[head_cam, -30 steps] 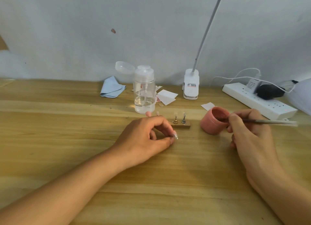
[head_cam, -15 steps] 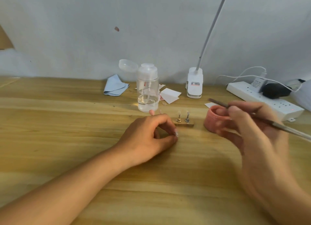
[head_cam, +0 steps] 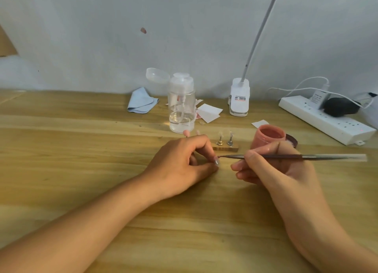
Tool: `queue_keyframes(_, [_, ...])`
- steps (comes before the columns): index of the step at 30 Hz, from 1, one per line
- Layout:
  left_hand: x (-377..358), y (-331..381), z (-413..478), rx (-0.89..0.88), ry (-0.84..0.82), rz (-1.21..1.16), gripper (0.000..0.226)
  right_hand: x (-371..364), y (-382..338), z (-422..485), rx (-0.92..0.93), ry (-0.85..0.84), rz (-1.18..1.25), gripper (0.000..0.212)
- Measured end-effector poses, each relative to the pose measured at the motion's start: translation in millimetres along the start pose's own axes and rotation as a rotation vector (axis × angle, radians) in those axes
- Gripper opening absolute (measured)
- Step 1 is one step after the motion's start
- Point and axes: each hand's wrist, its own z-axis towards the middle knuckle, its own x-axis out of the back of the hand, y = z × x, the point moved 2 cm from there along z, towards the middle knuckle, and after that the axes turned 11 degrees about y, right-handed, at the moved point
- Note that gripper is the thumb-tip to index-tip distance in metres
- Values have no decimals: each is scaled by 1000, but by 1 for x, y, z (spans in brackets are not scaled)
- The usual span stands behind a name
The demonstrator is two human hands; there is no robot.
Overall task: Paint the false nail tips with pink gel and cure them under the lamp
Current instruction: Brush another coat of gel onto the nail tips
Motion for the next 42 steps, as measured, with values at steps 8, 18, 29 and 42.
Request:
queue_keyframes(8, [0,-1,0,13,-9,-8,14,6,-4,2,108,81,21,9])
queue_keyframes(18, [0,2,-1,2,-11,23,20,35,-1,44,151,337,-170,17])
queue_keyframes(29, [0,3,-1,11,-15,25,18,35,6,50,180,276,-207,11])
queue_keyframes(42, [0,1,-1,22,-11,13,16,27,-3,33,267,225,-117,12])
